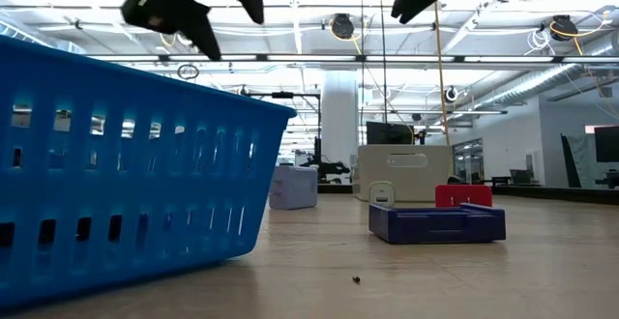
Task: Pick & Place Office items
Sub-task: Put the light blue charger adapter into the gray bin
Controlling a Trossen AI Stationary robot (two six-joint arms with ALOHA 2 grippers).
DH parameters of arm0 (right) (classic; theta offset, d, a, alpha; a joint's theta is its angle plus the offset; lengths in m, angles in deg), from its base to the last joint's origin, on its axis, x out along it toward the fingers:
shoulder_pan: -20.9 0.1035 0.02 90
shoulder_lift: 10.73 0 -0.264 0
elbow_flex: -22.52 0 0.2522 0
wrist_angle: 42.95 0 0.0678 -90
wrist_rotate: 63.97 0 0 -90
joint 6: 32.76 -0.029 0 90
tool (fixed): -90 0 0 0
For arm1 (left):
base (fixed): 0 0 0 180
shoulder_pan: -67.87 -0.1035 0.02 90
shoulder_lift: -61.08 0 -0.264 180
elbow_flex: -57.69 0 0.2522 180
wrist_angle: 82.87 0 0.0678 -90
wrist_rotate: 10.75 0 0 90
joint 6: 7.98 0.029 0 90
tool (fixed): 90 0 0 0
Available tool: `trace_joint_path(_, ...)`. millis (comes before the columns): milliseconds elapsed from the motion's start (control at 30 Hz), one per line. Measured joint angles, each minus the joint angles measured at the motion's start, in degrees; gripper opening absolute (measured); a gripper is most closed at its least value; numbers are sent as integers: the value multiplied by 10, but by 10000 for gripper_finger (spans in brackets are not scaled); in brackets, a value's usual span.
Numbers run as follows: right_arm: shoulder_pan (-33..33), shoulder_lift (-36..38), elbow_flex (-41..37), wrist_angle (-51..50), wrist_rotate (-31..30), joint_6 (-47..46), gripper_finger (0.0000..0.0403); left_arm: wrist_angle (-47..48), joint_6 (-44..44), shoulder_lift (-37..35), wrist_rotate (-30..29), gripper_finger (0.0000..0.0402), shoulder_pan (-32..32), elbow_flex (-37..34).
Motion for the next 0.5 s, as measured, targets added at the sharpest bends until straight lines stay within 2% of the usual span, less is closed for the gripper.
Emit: trace_joint_path(500, 18, 65, 0, 106, -2, 15, 197, 20, 155, 0, 44, 250, -99, 0)
